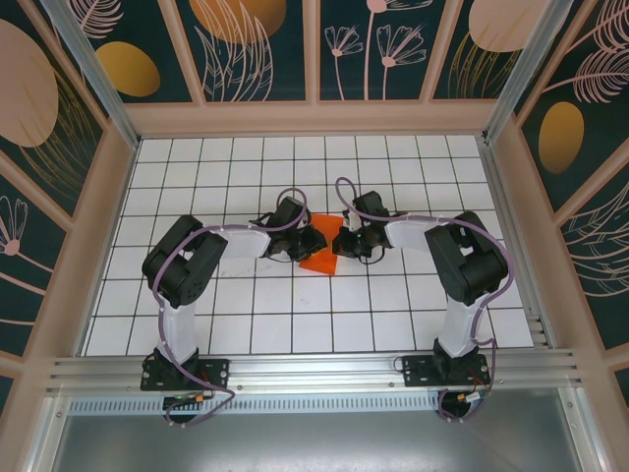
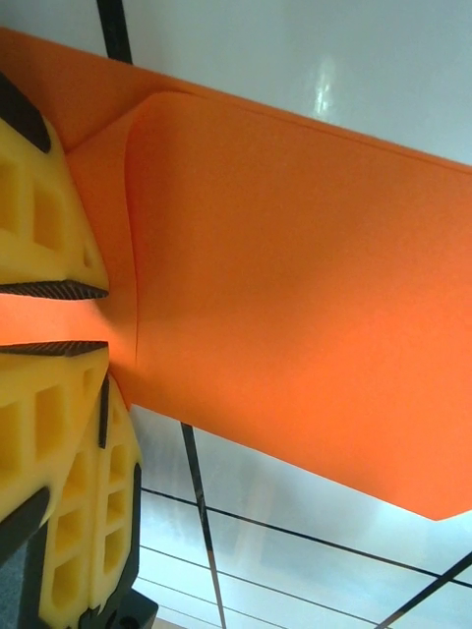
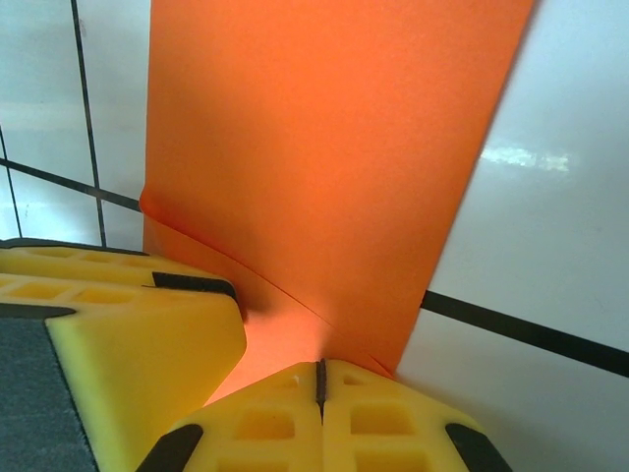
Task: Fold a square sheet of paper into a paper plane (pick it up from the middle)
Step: Fold the triangle a second time at the center of the table.
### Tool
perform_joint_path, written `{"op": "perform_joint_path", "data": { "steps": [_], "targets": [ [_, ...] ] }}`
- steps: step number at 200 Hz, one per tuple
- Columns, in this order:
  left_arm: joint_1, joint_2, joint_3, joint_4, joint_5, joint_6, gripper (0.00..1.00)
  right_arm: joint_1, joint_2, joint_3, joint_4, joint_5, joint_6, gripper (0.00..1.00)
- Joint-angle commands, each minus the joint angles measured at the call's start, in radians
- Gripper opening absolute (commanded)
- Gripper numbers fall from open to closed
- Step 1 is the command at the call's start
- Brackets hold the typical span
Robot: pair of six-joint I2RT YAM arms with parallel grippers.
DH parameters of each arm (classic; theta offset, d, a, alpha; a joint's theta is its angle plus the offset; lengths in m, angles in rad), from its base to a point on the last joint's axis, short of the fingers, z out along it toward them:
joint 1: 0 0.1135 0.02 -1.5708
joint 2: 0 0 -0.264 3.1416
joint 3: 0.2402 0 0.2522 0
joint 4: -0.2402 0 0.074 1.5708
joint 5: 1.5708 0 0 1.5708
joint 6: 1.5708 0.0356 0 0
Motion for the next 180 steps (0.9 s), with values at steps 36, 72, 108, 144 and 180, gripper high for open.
{"op": "perform_joint_path", "data": {
  "steps": [36,72,108,144,180],
  "targets": [
    [0.09,0.028,-0.012,-0.016,-0.094,0.018,0.35,0.001,0.074,-0.06,-0.121,0.18,-0.047,0.02],
    [0.13,0.038,0.012,-0.047,-0.112,0.053,0.37,-0.004,0.076,-0.068,-0.118,0.187,-0.048,0.02],
    [0.147,-0.007,0.036,-0.041,-0.08,0.121,0.39,-0.006,0.07,-0.06,-0.119,0.181,-0.043,0.02],
    [0.134,-0.126,-0.017,0.056,-0.014,0.124,0.38,-0.006,0.061,-0.055,-0.116,0.162,-0.038,0.02],
    [0.089,-0.119,-0.075,0.116,0.056,0.085,0.25,-0.012,0.064,-0.055,-0.104,0.139,-0.027,0.02]
  ]
}}
